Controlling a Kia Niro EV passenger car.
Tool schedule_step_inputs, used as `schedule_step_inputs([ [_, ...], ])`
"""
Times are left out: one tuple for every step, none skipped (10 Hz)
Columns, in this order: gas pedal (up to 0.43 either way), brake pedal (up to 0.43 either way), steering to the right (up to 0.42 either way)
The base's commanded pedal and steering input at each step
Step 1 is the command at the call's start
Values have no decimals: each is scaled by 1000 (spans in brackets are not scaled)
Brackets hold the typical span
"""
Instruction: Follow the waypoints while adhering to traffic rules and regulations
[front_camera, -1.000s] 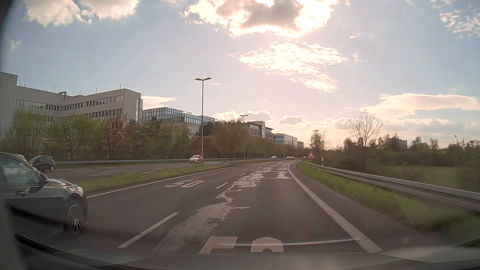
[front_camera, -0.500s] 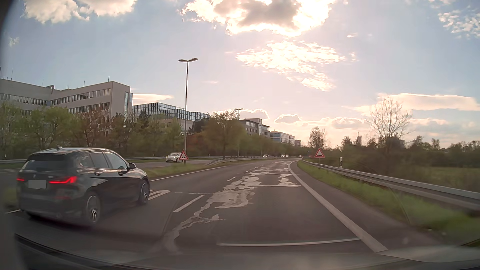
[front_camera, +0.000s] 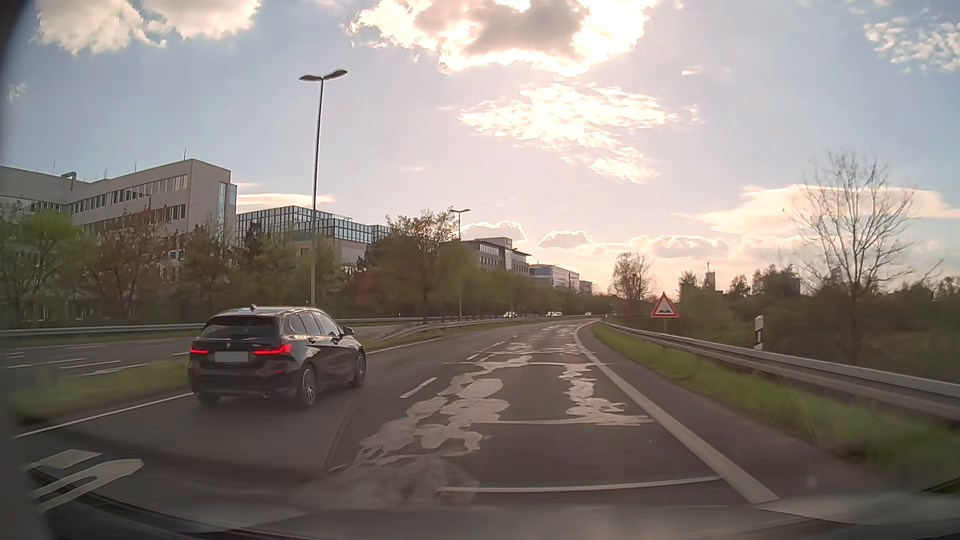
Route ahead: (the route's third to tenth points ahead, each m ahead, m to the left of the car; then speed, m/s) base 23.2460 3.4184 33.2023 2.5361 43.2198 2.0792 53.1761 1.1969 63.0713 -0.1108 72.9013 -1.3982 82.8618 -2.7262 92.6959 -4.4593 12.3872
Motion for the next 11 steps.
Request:
schedule_step_inputs([
  [67,0,14],
  [67,0,14],
  [67,0,15],
  [67,0,15],
  [67,0,15],
  [67,0,15],
  [67,0,14],
  [67,0,14],
  [67,0,14],
  [67,0,14],
  [67,0,13],
])
